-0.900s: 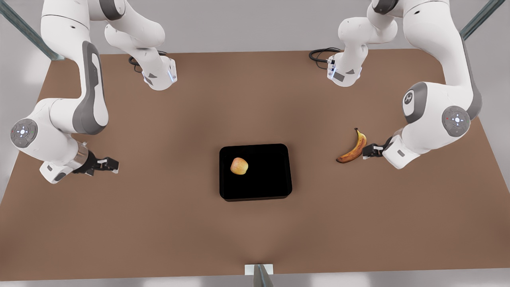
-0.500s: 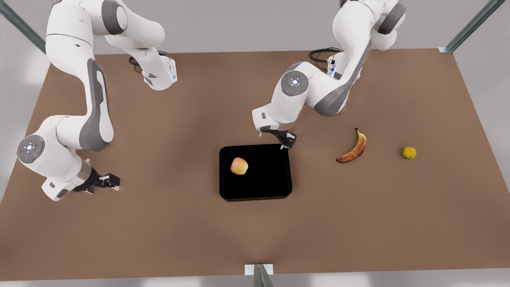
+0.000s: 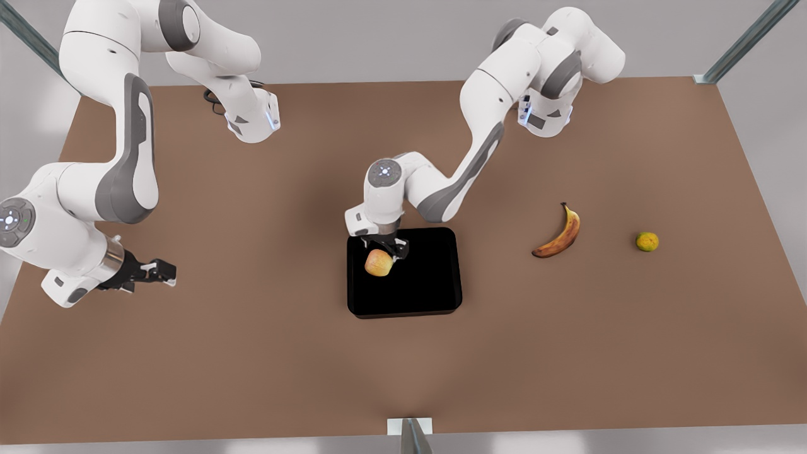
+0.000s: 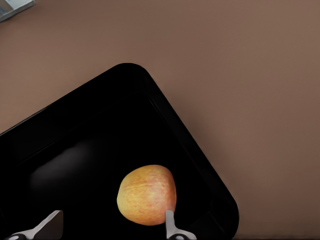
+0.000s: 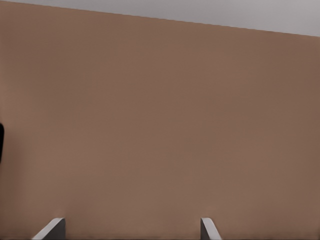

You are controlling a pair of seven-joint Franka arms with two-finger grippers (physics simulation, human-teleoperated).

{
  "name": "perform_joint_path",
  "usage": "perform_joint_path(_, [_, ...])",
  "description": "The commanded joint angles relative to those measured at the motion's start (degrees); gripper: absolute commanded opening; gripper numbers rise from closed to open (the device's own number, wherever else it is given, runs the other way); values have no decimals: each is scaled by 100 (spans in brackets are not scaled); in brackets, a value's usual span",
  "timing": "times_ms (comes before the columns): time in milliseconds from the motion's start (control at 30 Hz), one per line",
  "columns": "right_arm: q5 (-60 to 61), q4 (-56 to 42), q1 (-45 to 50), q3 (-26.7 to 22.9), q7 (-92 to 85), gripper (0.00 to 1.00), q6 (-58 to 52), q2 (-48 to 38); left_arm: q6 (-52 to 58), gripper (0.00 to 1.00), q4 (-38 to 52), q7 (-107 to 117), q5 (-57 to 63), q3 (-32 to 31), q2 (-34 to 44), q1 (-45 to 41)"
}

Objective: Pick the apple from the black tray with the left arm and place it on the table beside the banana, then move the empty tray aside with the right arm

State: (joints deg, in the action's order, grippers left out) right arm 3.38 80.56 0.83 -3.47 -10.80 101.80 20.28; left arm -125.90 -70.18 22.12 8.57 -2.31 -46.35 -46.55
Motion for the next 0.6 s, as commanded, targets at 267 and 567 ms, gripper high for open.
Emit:
perform_joint_path(267, [-4, -6, 5, 4, -98, 100, -187, -6, -848, 100, -101, 963, -382, -7, -383, 41])
perform_joint_path(567, [-4, -6, -4, 4, -98, 100, -178, -7, -901, 100, -101, 310, -365, -7, -594, 14])
